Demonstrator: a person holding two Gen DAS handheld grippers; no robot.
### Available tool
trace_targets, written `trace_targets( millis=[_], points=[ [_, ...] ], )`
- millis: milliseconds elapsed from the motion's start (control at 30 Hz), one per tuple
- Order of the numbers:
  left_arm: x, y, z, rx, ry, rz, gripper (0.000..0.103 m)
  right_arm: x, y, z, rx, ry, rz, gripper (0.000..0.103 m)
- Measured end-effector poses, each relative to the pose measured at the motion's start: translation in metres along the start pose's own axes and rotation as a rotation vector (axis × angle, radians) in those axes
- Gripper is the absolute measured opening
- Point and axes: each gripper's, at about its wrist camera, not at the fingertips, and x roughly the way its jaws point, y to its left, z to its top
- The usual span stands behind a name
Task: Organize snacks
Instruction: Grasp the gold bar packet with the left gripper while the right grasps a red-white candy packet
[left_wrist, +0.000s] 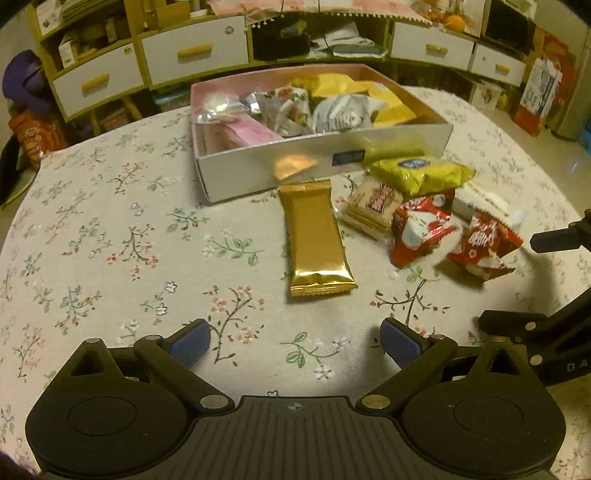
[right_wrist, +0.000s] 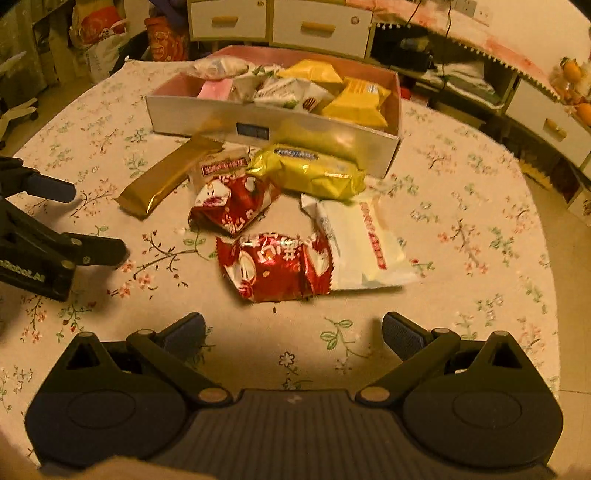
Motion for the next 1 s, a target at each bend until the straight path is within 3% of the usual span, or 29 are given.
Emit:
trace_targets(
  millis=[200, 433, 533, 700, 1000],
  points=[
    [0.01, -0.003, 0.004, -0.021, -0.012, -0.032, 0.099, 0.005, -0.007, 0.0, 0.043, -0.016, 0.056, 0.103],
    [0.021, -0.002, 0.015, -0.045, -0.065, -0.046, 0.098, 0.01, -0.008, 0.004, 0.046, -0.072, 0.05, 0.103],
    [0.025, -0.002, 0.019, -0.049, -0.083, -0.041, 0.096, 0.012, -0.007, 0.011, 0.053, -0.069, 0.044, 0.097],
    [0.026, -0.002, 0.026, -0.064, -0.106, -0.042, 0.08, 0.013, -0.008, 0.018, 0.078, -0.082, 0.047, 0.084],
    [0.024, -0.003, 0.029, -0.078, -0.117, -0.052, 0.054, 0.011, -0.005, 0.018, 0.067, -0.095, 0.039, 0.075]
  ],
)
